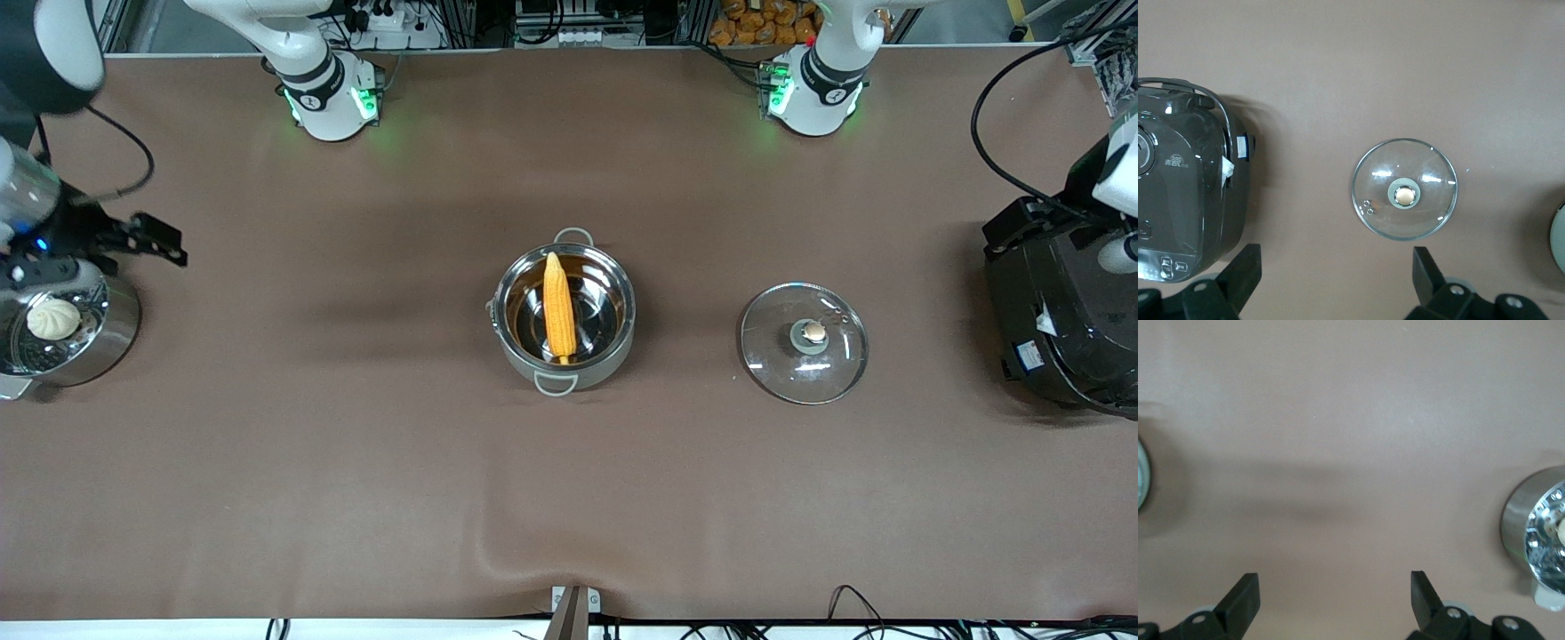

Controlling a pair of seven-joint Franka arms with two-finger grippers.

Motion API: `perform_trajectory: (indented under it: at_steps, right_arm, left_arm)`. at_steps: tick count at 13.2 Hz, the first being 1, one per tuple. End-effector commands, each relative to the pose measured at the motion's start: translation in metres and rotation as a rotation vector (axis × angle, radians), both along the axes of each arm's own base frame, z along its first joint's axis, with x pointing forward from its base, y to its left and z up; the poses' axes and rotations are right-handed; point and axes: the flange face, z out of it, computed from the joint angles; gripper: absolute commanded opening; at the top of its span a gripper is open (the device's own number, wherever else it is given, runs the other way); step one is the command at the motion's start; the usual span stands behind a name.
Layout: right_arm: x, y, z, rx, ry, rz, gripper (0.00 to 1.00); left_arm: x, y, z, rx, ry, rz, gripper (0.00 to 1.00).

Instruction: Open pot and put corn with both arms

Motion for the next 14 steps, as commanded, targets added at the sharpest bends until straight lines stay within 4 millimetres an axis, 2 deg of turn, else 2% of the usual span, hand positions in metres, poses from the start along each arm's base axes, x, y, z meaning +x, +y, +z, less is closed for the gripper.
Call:
perform_trajectory:
  at_steps: [1,2,4,6,8,11,14]
  right_arm:
    - [-0.012,0.002,0.048,-0.007,0.005,-0.015,1.00]
    - [-0.014,0.004,0.060,-0.009,0.004,-0.009,1.00]
    - [-0.017,0.005,0.068,-0.010,0.008,0.006,1.00]
    - [-0.020,-0.004,0.070,-0.008,0.008,-0.025,1.00]
    - [-0.018,-0.021,0.071,0.006,-0.011,-0.063,1.00]
    - [-0.013,-0.029,0.072,0.005,-0.046,-0.078,1.00]
    - [-0.014,-0.027,0.072,0.010,-0.045,-0.112,1.00]
  left_arm:
    - [-0.001,-0.007,0.002,-0.017,0.004,-0.030,1.00]
    - [-0.001,-0.011,0.001,-0.021,0.006,-0.038,1.00]
    - [-0.001,-0.015,-0.002,-0.054,0.015,-0.070,1.00]
    - [-0.001,-0.020,-0.002,-0.058,0.017,-0.098,1.00]
    - [-0.003,-0.025,0.005,-0.060,0.009,-0.107,1.00]
    - [-0.005,-0.031,0.008,-0.101,0.007,-0.106,1.00]
    - [-0.008,-0.028,0.009,-0.086,0.021,-0.102,1.00]
